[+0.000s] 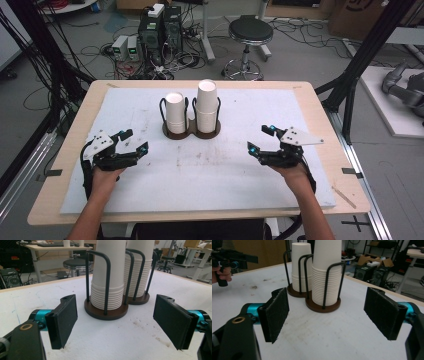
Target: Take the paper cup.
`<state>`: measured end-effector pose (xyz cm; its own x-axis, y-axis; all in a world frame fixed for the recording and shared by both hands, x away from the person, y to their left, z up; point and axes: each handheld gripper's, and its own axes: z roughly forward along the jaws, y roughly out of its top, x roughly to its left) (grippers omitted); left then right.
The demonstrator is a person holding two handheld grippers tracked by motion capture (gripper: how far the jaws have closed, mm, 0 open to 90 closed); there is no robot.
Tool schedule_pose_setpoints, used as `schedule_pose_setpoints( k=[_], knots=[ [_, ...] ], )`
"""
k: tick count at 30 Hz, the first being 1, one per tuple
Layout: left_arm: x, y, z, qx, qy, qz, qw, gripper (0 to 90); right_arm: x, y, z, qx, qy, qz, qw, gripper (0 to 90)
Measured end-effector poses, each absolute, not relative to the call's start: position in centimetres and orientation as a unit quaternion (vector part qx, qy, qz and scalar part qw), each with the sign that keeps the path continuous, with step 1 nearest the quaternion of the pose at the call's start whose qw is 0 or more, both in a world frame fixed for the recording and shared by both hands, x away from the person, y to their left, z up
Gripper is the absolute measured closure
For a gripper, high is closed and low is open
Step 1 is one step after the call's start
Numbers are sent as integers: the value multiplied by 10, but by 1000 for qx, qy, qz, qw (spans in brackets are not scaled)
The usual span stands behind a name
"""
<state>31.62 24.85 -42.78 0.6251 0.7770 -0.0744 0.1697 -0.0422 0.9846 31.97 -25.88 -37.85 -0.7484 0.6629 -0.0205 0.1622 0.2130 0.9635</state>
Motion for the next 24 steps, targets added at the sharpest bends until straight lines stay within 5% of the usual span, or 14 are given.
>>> schedule_pose_setpoints(
  k=[24],
  knots=[
    [316, 260, -428, 668, 360, 260, 598, 196, 377, -159, -365, 224, 765, 574, 188, 510]
  ],
)
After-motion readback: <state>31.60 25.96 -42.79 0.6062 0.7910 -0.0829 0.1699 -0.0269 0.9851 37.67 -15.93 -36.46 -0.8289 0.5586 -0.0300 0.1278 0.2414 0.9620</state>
